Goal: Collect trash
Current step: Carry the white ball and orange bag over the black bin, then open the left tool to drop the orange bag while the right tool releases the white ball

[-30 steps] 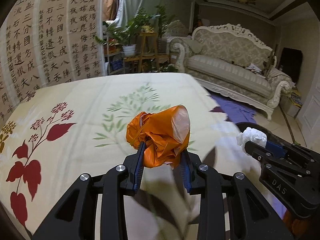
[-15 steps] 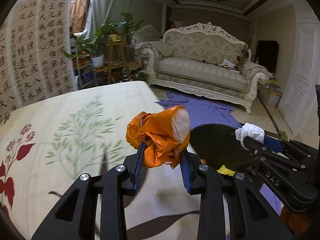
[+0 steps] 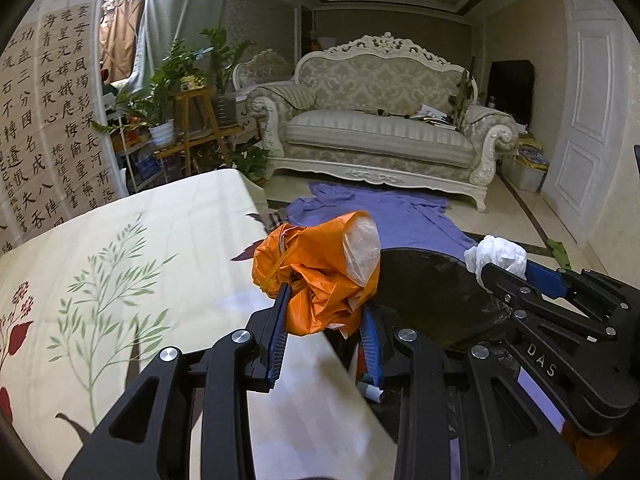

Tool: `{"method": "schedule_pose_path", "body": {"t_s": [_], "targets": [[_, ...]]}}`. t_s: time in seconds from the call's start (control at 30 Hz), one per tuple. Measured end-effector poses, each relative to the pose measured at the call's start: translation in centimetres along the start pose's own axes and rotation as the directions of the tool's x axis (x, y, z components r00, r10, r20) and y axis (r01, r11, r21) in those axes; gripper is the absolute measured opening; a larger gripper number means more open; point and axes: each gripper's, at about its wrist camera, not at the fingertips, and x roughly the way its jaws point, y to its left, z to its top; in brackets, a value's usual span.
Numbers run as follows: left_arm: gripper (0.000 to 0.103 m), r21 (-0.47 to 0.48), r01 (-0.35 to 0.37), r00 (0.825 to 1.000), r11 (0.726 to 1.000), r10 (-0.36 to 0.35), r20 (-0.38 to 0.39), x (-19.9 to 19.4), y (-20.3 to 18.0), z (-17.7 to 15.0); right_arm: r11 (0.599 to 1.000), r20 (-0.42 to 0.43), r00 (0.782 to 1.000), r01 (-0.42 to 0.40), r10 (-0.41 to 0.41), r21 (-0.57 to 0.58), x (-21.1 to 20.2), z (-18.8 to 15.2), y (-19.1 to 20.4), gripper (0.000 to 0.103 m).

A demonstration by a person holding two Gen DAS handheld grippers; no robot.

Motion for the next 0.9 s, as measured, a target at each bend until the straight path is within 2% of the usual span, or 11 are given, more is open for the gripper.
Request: {"method": "schedule_pose_path", "body": {"t_s": [0.43,0.53,0.6,0.77,0.9], "targets": [[0.034,0.012,0.008,0.999,1.0,-0.008,-0.041,3.3,-1.3,0.7,0.999,-0.03,0.999,0.019,-0.018,0.048,2.8,0.4,-2.0,0.028],[0.038,0.007,0.007,0.999,1.0,-0.006,-0.054,3.8,-1.4,0.7,0.998,-0.041,0.999,0.027,-0.025,0.054,3.4,0.3,-2.1,0.028],[0.044,0.007,0.004,0.998,1.0,-0.004,-0.06,4.1,-1.2,0.7,0.998,-0.04,0.999,0.034,-0.031,0.061,3.6,0.2,-2.2,0.032],[0.073,0.0,0.004,0.998,1.0,-0.004,-0.057,3.9,-1.1,0.6,0.997,-0.041,0.998,0.041,-0.038,0.073,3.6,0.2,-2.6,0.042],[0.077,0.002,0.007,0.998,1.0,-0.007,-0.058,3.8,-1.2,0.6,0.995,-0.031,0.998,0.052,-0.05,0.079,3.3,0.4,-2.7,0.047]]}}
